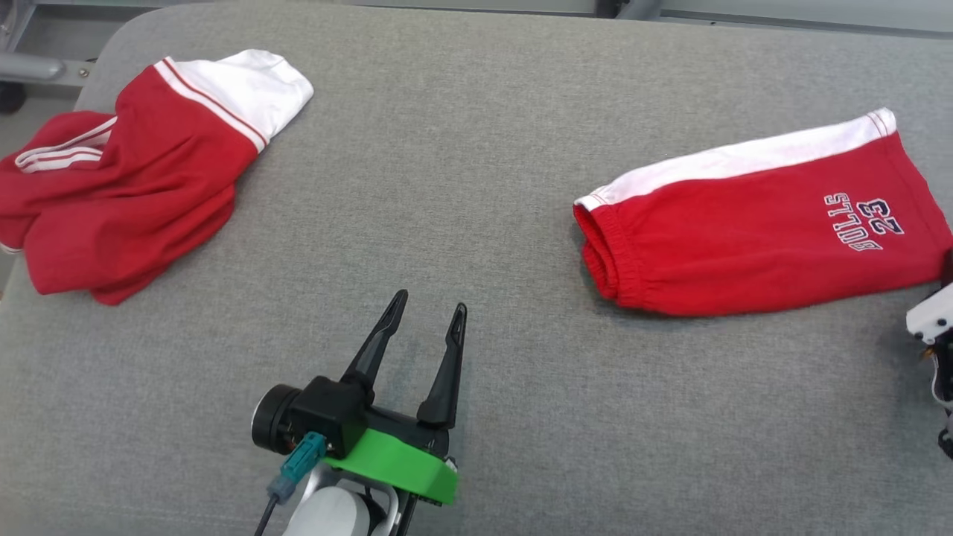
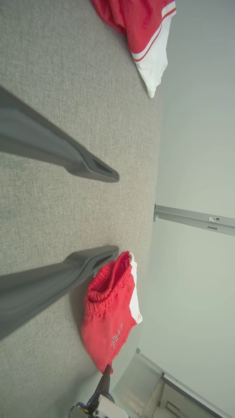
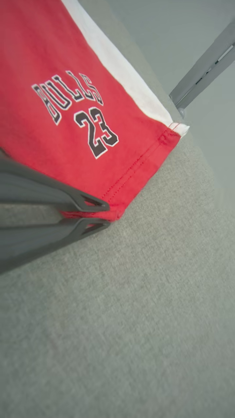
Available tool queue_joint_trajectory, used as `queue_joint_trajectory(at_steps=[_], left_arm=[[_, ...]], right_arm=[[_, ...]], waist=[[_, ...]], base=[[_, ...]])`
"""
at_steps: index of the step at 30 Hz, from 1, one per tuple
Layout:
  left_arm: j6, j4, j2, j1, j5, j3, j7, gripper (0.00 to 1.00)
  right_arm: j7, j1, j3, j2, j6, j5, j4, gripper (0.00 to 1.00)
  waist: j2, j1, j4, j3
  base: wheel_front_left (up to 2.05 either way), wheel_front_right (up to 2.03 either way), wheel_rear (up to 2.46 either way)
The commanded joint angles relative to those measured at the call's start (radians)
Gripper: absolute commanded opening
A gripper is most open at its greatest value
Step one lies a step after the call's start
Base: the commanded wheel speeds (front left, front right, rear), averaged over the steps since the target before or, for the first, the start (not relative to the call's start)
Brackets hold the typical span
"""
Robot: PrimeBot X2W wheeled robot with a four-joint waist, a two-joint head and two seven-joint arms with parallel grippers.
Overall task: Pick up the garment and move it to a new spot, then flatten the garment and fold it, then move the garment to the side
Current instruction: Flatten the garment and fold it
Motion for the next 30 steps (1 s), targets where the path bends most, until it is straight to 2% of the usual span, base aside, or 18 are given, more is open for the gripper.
queue_joint_trajectory(at_steps=[1, 10, 21, 25, 30], left_arm=[[0.000, -0.001, 0.002, 0.019, -0.005, 0.005, 0.000, 1.00], [-0.011, 0.002, 0.002, 0.037, 0.011, 0.026, 0.000, 1.00], [-0.010, 0.011, 0.002, 0.051, -0.004, 0.019, 0.000, 1.00], [-0.008, 0.013, 0.002, 0.061, -0.010, 0.021, 0.000, 1.00], [-0.013, 0.020, 0.002, 0.065, -0.013, 0.015, 0.000, 1.00]], right_arm=[[-0.008, 0.027, -0.005, -0.002, -0.001, 0.011, -0.009, 0.00], [-0.019, 0.162, -0.067, 0.018, -0.001, -0.006, -0.173, 0.00], [-0.019, 0.194, -0.145, 0.044, -0.001, -0.155, -0.346, 0.00], [-0.019, 0.184, -0.104, 0.072, -0.001, -0.219, -0.436, 0.00], [-0.019, 0.149, -0.005, 0.102, -0.001, -0.256, -0.502, 0.00]], waist=[[-0.0001, 0.0000, -0.030, -0.017], [-0.0001, 0.0000, -0.096, -0.042], [-0.0001, 0.0000, -0.078, -0.084], [-0.0001, 0.0000, -0.068, -0.095], [-0.0001, 0.0000, -0.058, -0.106]], base=[[0.00, 0.00, 0.00], [0.00, 0.00, 0.00], [0.00, 0.00, 0.00], [0.00, 0.00, 0.00], [0.00, 0.00, 0.00]])
